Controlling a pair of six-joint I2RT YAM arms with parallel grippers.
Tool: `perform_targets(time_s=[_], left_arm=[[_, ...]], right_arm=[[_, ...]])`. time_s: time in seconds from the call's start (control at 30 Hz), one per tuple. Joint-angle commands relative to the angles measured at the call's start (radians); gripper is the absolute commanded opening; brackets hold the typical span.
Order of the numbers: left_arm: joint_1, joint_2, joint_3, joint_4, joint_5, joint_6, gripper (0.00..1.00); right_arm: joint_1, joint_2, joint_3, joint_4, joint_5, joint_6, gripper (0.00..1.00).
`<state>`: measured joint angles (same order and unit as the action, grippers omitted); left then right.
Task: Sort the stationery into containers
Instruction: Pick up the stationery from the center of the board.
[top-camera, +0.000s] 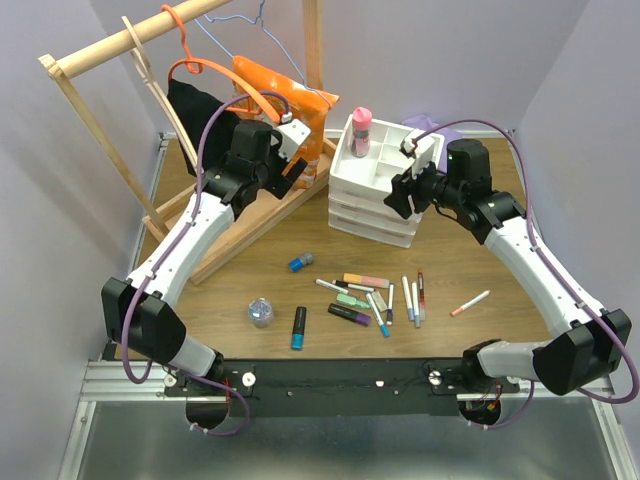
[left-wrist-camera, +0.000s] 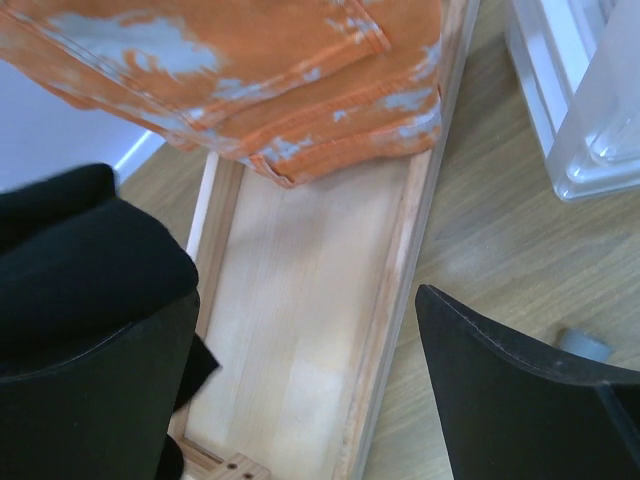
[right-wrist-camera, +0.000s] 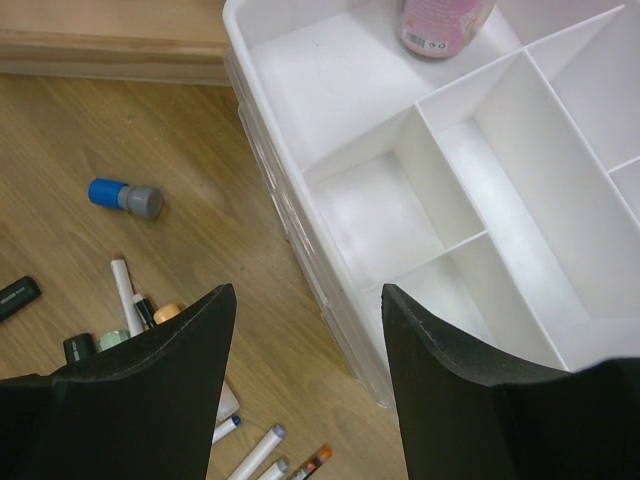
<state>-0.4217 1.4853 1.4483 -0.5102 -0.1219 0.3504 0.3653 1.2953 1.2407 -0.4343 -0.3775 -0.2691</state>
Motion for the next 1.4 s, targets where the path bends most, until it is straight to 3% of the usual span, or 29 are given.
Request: perform_targets(time_s=[0.0,0.63,0.87,1.1,1.3,1.37], left_arm=[[-0.020,0.003,0.041,0.018,-0.028,-0.005,0.98],[-0.147,-0.039,-0.100,0.035,-0.119,0.081,0.99],[-0.150,-0.149,-0.250,-0.151,-0.047,0.094,0.97],[-0.121,-0.462,-0.529,-0.253,0.042,0.373,0.97],[-0.091,-0.721,-0.606,-0.632,0.335,0.736,0.97],[-0.100,-0.766,-0.621,-0.686,0.382,0.756,0.98]], right_arm=[[0.004,-0.008,0.000,0.029,-0.009,0.011,0.68],[0.004,-0.045,-0.055,0.043,0.002,0.013,0.68],[0.003,-0.067,-0.079,-0.001,-0.032,-0.013,0.68],[0.004,-0.073,-0.081,-0.034,-0.122,-0.010,0.68],[0.007,-0.088,-0.129,-0.040,-0.250,-0.021,0.68],[0.009,-0.090,-0.138,-0.047,-0.261,-0.027,0.68]])
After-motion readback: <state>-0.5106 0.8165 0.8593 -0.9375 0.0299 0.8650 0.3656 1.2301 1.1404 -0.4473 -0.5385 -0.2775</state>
